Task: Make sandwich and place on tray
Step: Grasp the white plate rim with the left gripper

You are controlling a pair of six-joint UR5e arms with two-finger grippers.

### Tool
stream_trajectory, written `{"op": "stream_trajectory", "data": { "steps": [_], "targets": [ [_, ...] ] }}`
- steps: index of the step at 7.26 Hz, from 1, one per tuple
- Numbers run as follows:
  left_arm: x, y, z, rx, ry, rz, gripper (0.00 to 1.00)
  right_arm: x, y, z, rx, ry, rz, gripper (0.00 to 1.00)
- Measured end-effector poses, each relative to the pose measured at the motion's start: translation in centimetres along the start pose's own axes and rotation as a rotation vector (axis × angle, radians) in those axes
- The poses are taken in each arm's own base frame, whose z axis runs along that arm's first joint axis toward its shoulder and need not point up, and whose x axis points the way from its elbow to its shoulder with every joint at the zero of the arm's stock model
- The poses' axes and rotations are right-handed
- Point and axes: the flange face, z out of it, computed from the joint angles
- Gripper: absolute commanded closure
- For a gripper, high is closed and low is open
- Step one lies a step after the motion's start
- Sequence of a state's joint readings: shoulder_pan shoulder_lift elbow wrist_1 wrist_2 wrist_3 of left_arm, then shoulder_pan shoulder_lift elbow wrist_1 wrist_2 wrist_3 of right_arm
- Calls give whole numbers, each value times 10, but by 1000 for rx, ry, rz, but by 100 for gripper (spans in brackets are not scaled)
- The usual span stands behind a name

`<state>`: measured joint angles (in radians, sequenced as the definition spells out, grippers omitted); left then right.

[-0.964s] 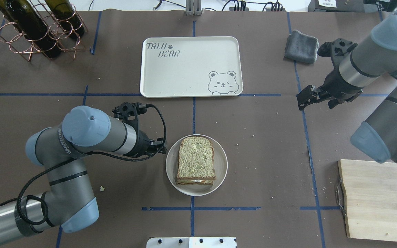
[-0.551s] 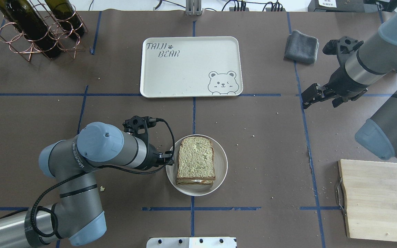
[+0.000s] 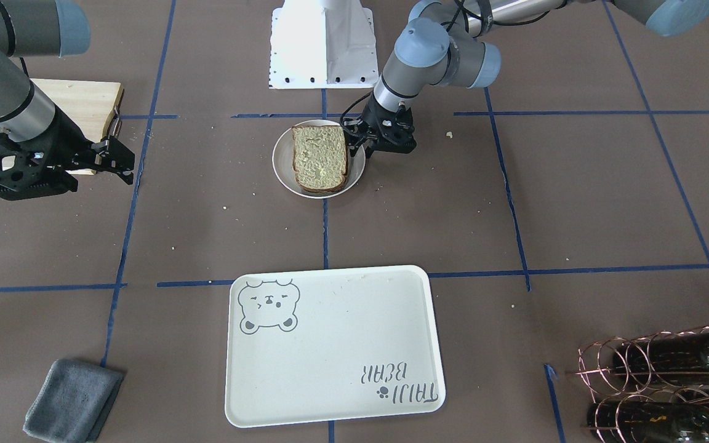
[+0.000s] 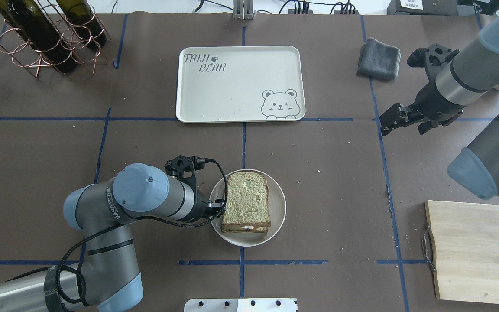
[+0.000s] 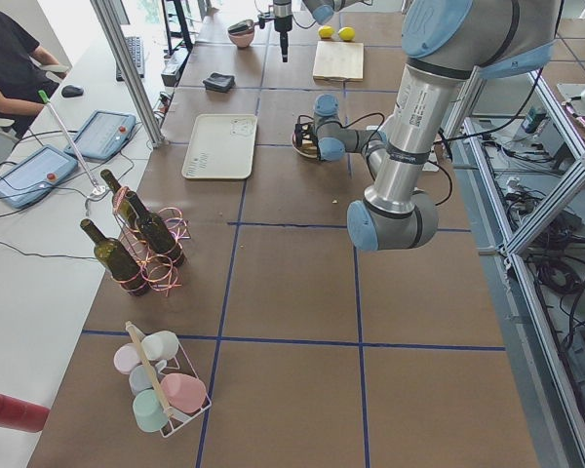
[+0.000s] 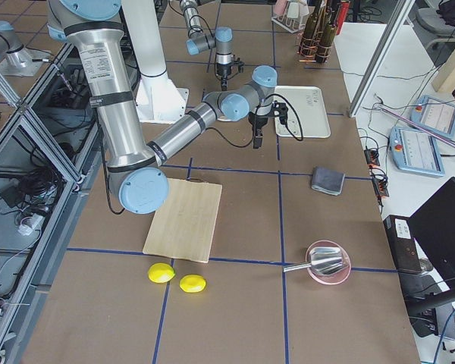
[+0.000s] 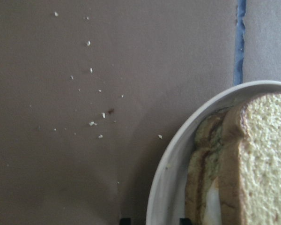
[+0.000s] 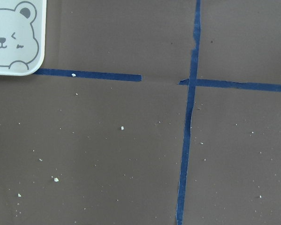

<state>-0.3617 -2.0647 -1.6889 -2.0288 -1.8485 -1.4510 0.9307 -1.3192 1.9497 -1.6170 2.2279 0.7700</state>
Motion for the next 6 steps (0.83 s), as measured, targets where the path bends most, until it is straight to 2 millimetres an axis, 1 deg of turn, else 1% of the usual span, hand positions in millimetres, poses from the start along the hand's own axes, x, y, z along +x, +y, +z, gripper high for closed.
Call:
{"op": "stream_trajectory", "data": {
  "steps": [2, 4, 5, 6],
  "targets": [
    [2, 0, -2, 0, 7, 0, 100, 0, 0, 0, -1, -1, 1, 0],
    [8, 0, -14, 6, 49, 5, 100, 5, 0, -1, -1, 1, 6, 0],
    [11, -4, -22, 13, 92, -3, 100, 14, 2, -2, 1, 6, 3, 0],
    [13, -10, -30, 15, 131, -27, 100, 31, 4, -3, 2, 17, -13, 0]
  ]
}}
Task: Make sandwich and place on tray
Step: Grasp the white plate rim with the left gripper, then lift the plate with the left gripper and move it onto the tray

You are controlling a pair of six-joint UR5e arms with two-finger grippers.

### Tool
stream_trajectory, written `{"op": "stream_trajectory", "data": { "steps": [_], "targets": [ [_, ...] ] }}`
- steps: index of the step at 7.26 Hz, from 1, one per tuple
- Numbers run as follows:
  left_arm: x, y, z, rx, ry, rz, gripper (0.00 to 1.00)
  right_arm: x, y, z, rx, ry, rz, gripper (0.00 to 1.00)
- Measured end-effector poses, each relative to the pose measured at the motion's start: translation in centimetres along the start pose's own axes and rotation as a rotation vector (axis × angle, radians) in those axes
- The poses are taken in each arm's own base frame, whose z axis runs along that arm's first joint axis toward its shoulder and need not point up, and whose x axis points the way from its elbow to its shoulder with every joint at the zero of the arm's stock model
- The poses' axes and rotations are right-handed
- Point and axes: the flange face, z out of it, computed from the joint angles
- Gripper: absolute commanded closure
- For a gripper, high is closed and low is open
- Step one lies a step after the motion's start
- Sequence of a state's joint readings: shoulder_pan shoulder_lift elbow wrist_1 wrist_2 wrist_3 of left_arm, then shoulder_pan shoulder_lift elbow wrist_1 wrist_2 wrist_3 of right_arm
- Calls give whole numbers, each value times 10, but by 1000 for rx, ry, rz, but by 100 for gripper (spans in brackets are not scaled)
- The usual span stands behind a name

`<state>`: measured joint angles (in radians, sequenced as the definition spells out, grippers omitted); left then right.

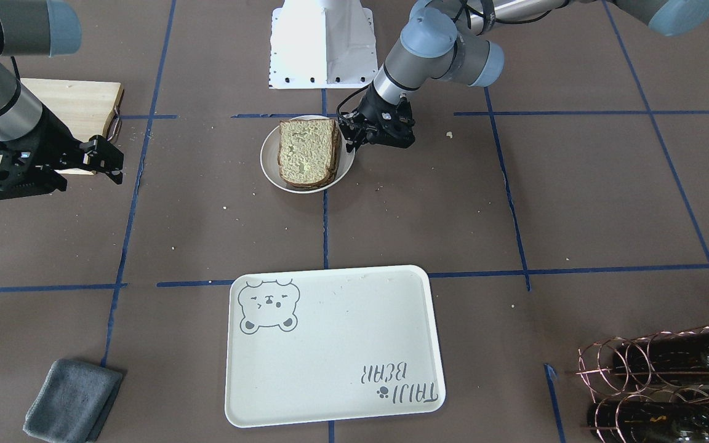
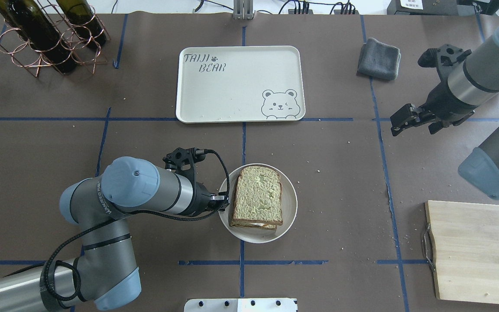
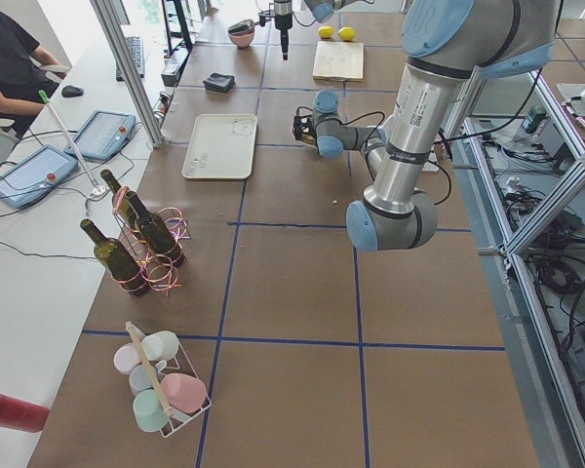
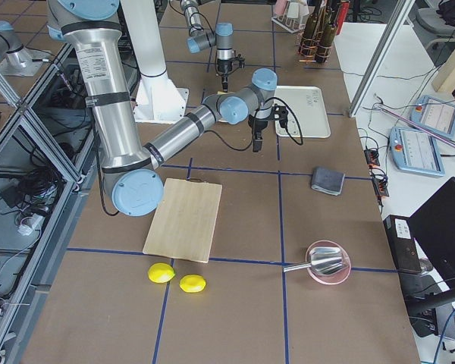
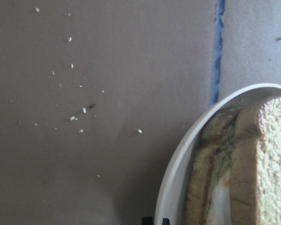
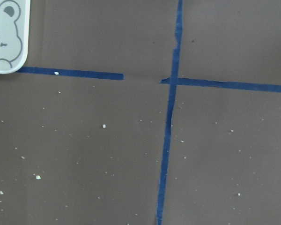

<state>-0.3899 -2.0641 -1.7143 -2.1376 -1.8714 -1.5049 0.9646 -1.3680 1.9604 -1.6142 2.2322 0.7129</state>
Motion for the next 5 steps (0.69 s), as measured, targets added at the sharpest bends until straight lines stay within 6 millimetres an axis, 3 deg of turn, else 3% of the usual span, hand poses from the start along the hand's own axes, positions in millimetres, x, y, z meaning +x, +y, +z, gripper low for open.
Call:
{"op": "stream_trajectory", "data": {
  "steps": [3, 5],
  "targets": [
    [3, -44, -28, 12, 68, -197, 100, 59, 9, -3, -7, 39, -52, 0],
    [21, -101, -32, 72, 82, -381, 100, 80, 11, -11, -19, 14, -39, 0]
  ]
}}
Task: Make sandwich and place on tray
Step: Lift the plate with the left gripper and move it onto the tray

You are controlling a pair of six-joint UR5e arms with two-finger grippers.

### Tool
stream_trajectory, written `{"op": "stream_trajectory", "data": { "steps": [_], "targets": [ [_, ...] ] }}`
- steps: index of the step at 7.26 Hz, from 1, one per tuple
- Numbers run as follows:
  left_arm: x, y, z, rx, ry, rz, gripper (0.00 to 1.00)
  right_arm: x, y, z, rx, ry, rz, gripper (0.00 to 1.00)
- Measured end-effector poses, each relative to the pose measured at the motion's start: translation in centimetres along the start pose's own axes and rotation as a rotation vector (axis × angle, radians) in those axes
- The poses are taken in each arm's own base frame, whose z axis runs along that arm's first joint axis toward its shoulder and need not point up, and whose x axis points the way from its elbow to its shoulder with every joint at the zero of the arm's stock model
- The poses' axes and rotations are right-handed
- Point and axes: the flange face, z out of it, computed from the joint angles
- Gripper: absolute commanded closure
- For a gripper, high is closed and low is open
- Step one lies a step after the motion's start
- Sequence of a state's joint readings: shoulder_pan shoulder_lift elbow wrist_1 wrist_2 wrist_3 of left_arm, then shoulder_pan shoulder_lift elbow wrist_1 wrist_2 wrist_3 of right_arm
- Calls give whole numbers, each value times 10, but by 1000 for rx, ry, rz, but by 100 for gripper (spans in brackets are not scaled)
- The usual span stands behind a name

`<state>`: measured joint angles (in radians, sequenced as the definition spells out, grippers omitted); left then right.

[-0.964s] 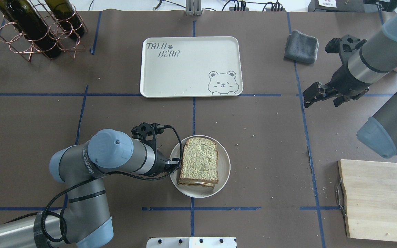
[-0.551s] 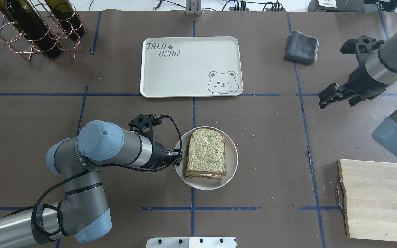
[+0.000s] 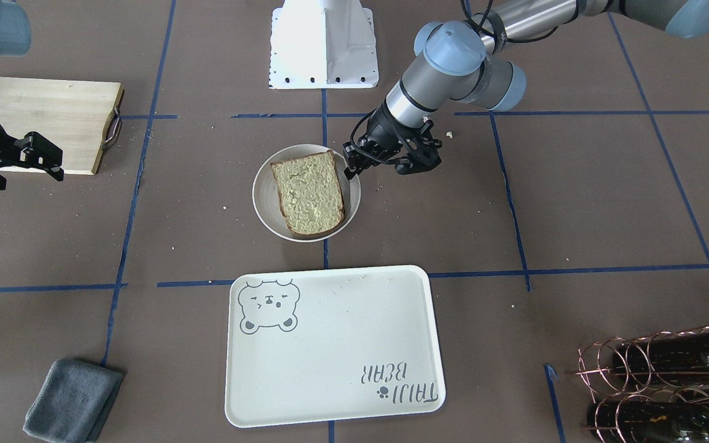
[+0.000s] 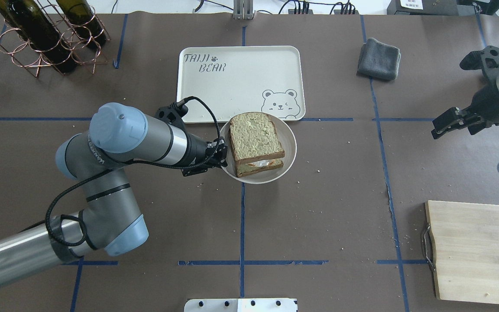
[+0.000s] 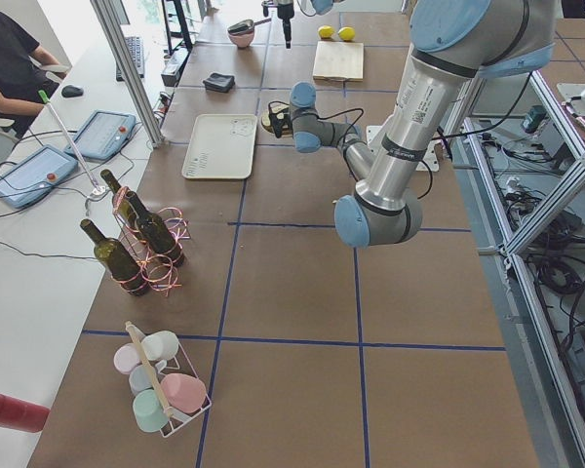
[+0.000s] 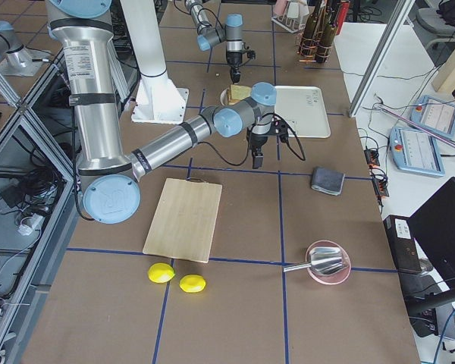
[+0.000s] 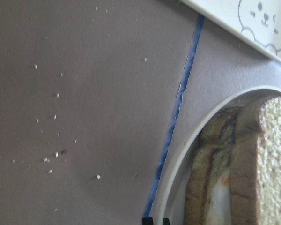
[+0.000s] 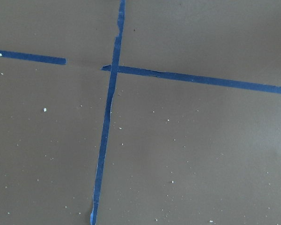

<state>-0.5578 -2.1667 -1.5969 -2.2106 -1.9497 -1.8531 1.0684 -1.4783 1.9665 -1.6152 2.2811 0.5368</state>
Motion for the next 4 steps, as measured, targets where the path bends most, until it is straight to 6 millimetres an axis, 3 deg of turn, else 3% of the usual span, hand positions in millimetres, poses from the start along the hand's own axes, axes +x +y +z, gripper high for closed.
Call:
{"op": "stream_trajectory", "data": {
  "steps": [1, 4],
  "targets": [
    [21, -29, 5, 42, 3, -82, 100, 12, 0, -5, -1, -11, -3, 0],
    [54, -100, 26, 164, 2, -268, 100, 37, -1, -10, 3, -9, -8, 0]
  ]
}}
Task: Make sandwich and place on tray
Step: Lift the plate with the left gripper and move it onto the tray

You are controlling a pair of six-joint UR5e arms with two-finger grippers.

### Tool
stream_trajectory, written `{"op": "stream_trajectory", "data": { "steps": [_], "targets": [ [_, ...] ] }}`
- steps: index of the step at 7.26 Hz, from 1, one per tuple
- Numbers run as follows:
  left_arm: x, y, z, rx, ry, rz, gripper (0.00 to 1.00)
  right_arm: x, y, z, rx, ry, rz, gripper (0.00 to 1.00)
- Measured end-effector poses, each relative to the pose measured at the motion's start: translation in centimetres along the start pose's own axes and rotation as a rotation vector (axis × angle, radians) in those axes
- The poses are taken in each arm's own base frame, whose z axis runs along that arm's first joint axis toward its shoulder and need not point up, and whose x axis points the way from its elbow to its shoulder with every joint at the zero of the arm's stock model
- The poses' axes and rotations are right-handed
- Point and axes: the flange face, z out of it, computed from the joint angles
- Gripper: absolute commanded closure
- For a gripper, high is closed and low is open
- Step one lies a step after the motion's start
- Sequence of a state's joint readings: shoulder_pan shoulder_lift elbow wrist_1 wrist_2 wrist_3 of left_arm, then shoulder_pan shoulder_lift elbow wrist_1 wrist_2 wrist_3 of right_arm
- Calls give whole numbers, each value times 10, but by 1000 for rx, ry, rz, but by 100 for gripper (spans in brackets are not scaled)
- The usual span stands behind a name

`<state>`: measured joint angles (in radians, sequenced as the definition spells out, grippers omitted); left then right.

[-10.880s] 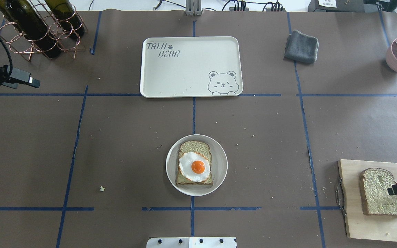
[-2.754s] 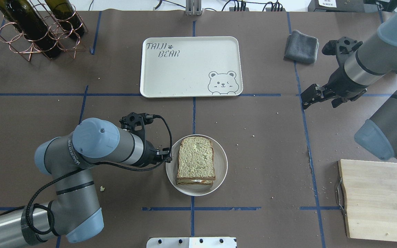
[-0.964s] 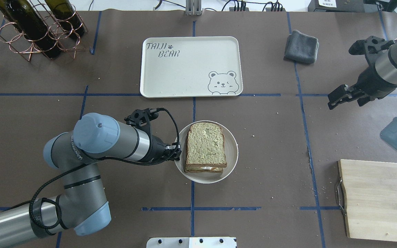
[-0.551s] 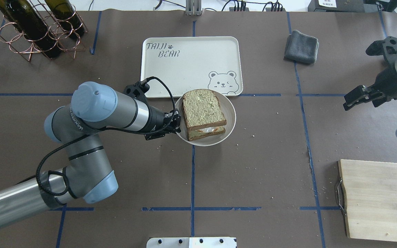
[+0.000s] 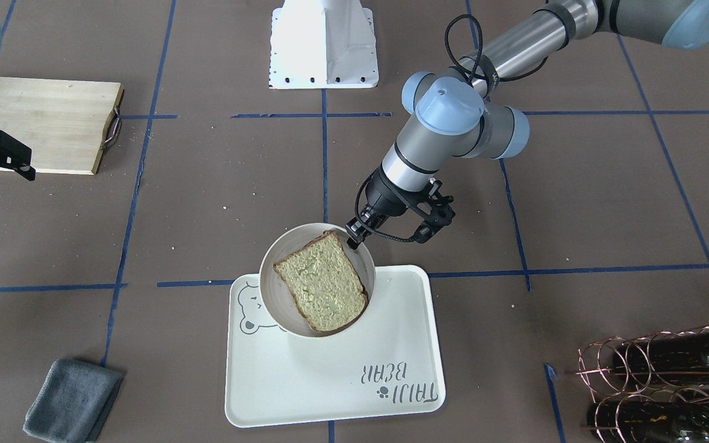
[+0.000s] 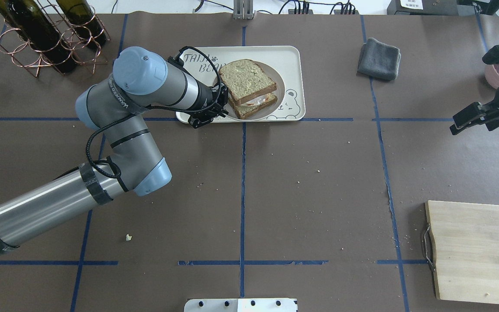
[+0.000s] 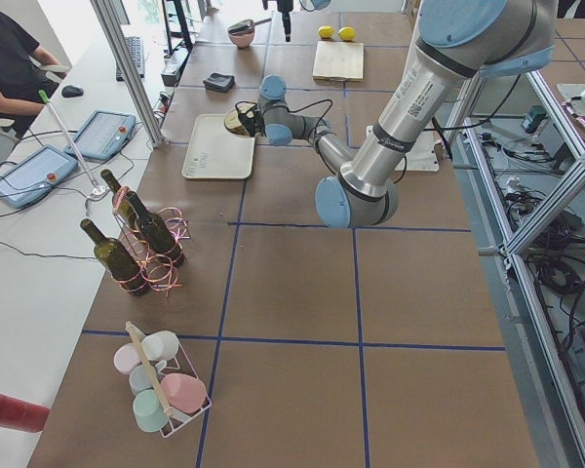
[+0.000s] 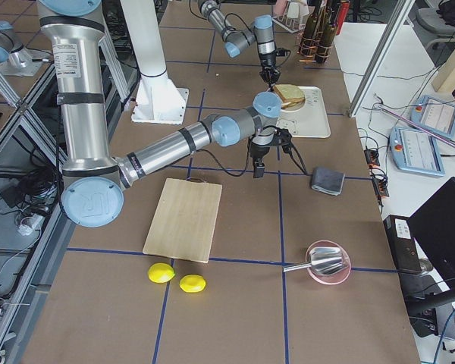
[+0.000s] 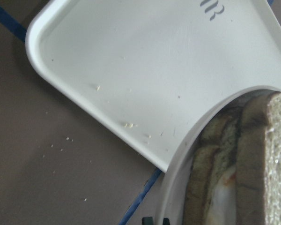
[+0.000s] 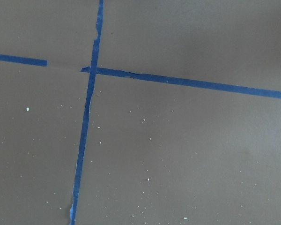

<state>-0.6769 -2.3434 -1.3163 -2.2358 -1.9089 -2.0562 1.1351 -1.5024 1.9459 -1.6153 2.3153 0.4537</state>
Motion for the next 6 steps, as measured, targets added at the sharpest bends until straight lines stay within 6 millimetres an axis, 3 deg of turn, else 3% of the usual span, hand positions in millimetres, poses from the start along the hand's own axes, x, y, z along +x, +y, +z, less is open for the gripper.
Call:
{"op": "stream_trajectory", "data": {
  "steps": [2, 5, 6],
  "targets": [
    [19, -19, 30, 86, 30, -90, 100, 4, -1, -3, 5, 1, 5, 0],
    [20, -20, 60, 131, 25, -109, 100, 6, -3, -5, 9, 1, 10, 0],
    [18, -18, 64, 132, 23, -107, 72, 5, -3, -5, 9, 1, 9, 0]
  ]
}}
